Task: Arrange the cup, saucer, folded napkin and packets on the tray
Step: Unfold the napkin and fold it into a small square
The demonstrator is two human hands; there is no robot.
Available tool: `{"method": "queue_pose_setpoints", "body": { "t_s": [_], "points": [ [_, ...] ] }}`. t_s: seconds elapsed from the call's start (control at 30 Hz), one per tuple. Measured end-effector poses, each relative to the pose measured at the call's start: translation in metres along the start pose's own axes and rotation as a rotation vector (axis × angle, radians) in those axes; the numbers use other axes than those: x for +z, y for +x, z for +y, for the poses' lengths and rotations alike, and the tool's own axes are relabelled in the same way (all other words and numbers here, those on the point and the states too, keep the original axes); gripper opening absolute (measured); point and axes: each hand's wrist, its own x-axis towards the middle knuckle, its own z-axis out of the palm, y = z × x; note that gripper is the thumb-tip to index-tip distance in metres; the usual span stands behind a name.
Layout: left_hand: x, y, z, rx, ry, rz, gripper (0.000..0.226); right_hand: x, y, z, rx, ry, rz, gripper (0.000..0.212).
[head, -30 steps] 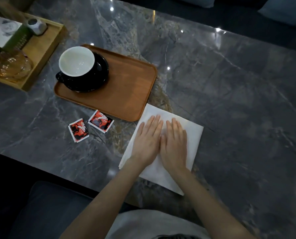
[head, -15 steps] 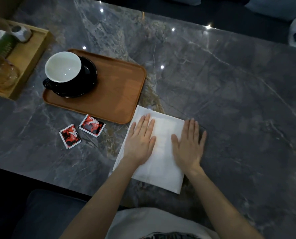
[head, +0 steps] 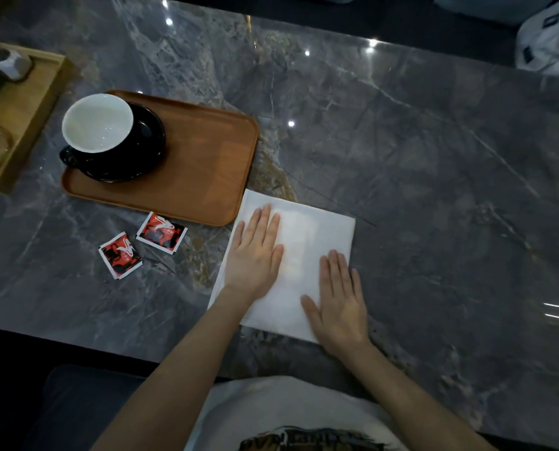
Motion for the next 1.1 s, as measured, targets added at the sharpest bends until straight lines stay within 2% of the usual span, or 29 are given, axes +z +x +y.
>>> {"method": "queue_pose_setpoints", "body": {
  "t_s": [0.27,0.37,0.43,0.53,0.63,0.73,0.87,1.0,1.1],
  "points": [
    [-0.001,0.001,-0.001,0.017,0.001,-0.062,0.053,-0.018,-0.007,0.015,-0.056,0.049,0.024,0.066],
    [-0.014,0.012,0.0,0.02,0.042,-0.101,0.05,-0.036,0.009,0.017,-0.066,0.198,0.22,0.036],
    [-0.028,0.028,0.001,0.022,0.041,-0.074,0.036,-0.05,0.027,0.02,-0.071,0.268,0.322,0.023],
    [-0.044,0.047,-0.003,0.098,0.095,-0.031,0.038,-0.068,0.058,0.024,-0.048,0.227,0.18,0.044],
    [-0.053,0.061,-0.01,0.221,0.196,-0.11,0.047,-0.078,0.085,0.027,0.016,0.211,-0.062,0.063],
    [-0.062,0.075,-0.011,0.198,0.218,-0.216,0.046,-0.084,0.102,0.028,0.031,0.134,-0.166,0.059],
    [-0.071,0.093,-0.007,0.157,0.236,-0.315,0.042,-0.09,0.115,0.03,0.019,0.166,-0.248,0.056],
    [-0.08,0.111,-0.007,0.195,0.317,-0.481,0.058,-0.099,0.128,0.035,-0.006,0.205,-0.368,0.058],
    [-0.082,0.118,-0.008,0.195,0.268,-0.557,0.058,-0.106,0.134,0.035,-0.021,0.186,-0.43,0.056]
  ]
}}
